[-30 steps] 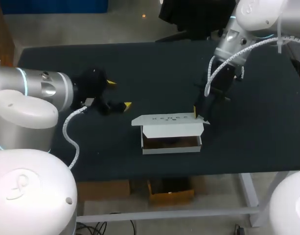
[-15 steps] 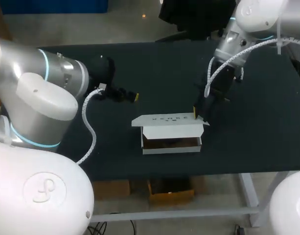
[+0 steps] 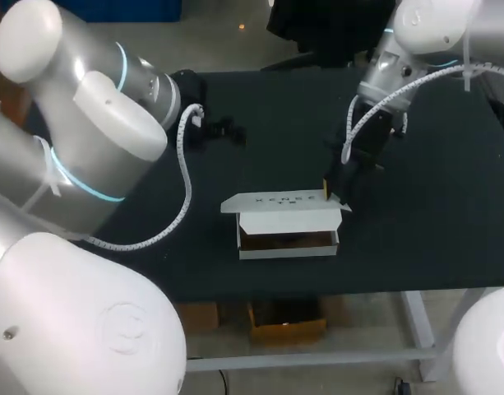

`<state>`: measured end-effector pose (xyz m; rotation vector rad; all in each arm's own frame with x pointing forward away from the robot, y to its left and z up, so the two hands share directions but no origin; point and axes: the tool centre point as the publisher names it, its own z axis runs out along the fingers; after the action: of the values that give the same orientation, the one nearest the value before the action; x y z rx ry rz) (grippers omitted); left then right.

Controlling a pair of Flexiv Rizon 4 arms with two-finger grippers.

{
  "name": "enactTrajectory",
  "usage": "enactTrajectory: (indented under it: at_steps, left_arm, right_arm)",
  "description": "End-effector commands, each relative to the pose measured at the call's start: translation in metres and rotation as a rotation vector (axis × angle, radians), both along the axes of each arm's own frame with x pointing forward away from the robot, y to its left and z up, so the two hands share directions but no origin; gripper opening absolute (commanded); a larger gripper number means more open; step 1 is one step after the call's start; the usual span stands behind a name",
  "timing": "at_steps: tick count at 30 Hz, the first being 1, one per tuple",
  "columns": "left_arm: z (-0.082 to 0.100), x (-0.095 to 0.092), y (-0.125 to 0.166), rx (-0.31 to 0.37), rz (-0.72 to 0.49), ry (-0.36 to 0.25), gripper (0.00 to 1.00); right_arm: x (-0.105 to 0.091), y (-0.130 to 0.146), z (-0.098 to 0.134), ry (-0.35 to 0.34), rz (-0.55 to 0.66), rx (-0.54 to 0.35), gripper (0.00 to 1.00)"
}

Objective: Assemble the packaging by folding the flat box into shape, placing the metal phone stand inside, and closing the box properly

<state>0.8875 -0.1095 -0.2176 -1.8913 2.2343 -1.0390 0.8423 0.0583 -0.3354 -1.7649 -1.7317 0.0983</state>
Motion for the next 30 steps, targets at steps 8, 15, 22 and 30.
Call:
enactTrajectory:
  at_steps: [8,15,22,30]
  left_arm:
    - [0.003,0.015,-0.010,0.159,0.201,0.870,1.00]
    - [0.005,0.029,-0.023,0.170,0.293,1.102,0.98]
    - [-0.009,0.018,-0.027,0.208,0.359,1.203,0.41]
    - [-0.029,-0.001,-0.034,0.316,0.384,1.274,0.36]
  right_arm:
    - [-0.002,0.002,0.000,-0.008,0.004,-0.003,0.32]
    - [-0.002,0.003,0.002,-0.015,0.004,-0.006,0.32]
    - [-0.002,0.004,0.002,-0.019,0.007,-0.005,0.33]
    - [-0.004,0.001,-0.001,-0.027,0.001,-0.005,0.33]
